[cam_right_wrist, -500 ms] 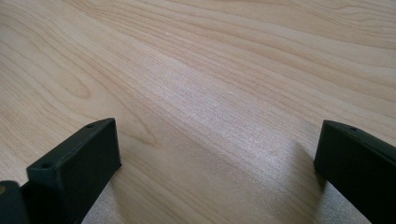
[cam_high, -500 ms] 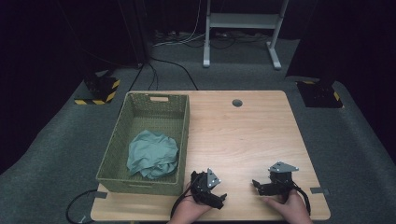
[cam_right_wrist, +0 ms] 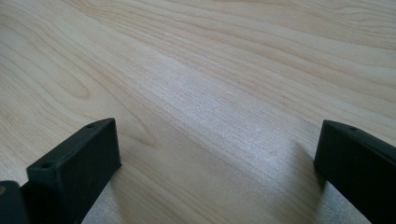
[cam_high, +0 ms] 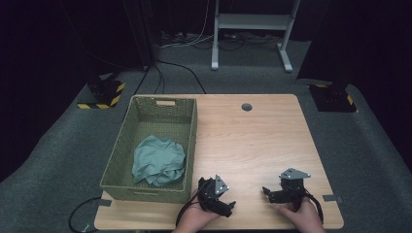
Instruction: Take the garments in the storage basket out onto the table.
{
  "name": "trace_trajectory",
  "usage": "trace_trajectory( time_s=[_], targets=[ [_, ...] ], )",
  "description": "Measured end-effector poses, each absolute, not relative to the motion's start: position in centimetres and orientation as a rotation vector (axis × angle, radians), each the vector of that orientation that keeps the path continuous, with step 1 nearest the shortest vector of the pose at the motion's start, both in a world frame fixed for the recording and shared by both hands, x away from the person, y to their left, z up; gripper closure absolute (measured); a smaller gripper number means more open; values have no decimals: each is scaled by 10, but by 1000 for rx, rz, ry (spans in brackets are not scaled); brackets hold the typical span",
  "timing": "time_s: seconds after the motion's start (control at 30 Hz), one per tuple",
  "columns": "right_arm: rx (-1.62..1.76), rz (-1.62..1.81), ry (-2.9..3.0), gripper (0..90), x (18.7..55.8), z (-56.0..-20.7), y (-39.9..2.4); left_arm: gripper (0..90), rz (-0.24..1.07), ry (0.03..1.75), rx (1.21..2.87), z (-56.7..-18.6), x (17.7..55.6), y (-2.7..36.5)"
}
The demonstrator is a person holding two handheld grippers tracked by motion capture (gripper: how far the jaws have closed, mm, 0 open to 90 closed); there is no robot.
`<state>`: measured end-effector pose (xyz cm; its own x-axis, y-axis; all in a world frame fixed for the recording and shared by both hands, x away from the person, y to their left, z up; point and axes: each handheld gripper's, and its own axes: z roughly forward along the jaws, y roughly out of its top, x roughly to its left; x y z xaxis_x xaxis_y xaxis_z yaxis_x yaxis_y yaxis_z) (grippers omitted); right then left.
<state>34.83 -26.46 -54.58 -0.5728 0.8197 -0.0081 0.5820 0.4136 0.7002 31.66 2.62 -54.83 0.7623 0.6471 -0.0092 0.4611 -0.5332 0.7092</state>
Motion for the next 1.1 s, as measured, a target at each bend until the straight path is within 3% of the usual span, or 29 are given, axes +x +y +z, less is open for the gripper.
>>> trace_trajectory(
  time_s=[0.5,1.1],
  targets=[
    [1207,944,2323,0,347,-546,-265,4,307,842,2173,-540,316,38],
    [1206,945,2323,0,347,-546,-265,11,408,800,2123,-508,307,37]
  ],
)
